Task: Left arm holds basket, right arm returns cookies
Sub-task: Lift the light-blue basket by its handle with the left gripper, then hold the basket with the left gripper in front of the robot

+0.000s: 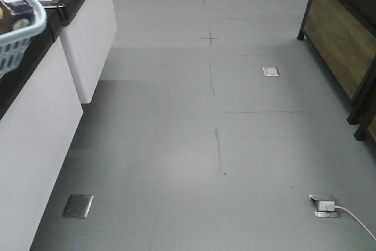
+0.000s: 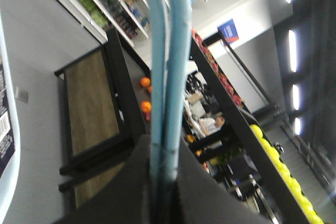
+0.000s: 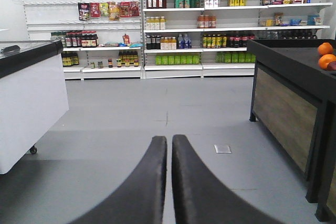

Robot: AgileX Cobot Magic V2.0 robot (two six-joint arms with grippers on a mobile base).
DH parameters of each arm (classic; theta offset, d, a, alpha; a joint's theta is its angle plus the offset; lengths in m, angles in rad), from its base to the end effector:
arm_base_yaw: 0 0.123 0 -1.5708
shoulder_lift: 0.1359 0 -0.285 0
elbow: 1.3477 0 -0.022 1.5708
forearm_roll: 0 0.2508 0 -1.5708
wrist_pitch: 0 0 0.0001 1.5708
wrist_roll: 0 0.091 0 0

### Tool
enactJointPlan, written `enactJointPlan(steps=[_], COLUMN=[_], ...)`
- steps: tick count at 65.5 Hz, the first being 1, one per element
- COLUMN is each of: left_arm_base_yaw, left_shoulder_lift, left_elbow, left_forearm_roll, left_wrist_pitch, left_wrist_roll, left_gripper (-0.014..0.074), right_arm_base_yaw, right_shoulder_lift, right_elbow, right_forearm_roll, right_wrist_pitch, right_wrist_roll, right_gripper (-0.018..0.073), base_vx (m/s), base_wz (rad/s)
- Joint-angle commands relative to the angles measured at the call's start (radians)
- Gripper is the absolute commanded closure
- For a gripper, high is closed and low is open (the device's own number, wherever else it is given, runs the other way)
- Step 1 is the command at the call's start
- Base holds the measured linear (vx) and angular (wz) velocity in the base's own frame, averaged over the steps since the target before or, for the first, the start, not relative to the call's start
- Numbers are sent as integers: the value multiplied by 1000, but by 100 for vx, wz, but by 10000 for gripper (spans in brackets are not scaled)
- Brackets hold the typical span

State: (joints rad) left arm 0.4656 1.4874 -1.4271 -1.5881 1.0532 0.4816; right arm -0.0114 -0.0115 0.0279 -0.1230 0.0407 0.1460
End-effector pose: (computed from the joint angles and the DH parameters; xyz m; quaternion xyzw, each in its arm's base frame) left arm 0.3125 0.0685 0.4389 -0.1678 0.6765 -0.5297 0.4833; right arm 0.0568 -0.0011 0.2007 0.0138 0.6961 0.0025 0.7178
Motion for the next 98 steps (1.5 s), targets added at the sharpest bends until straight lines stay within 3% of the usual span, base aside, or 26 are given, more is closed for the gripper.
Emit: enactJointPlan(steps=[1,10,24,38,59,81,98], left_arm_base_yaw=[-86,-213,-400,-548,-691,-822,-888], left_shoulder_lift=[-54,-77,-80,-77,-73,-42,-43], left_elbow=[49,194,386,501,599,597,595], left_forearm_roll=[-108,-176,-195,-195,-194,-194,-194], left_wrist_pitch=[4,19,23,-7,16,38,44], left_wrist_roll=[68,184,325,343,404,404,386], left_gripper=[600,600,599,599,599,599,599], right_arm_base_yaw=[1,1,1,1,1,1,1], right_shoulder_lift=[-12,-12,-12,-12,-12,-12,-12], right_elbow=[18,18,18,18,18,18,18], right_forearm_roll=[-6,-6,-6,-6,-6,-6,-6], right_wrist_pitch=[-72,-72,-72,-72,-72,-72,-72], right_wrist_roll=[-7,-7,-7,-7,-7,-7,-7], right_gripper=[568,568,568,568,568,568,568], base_vx=[0,0,0,0,0,0,0], base_wz=[0,0,0,0,0,0,0])
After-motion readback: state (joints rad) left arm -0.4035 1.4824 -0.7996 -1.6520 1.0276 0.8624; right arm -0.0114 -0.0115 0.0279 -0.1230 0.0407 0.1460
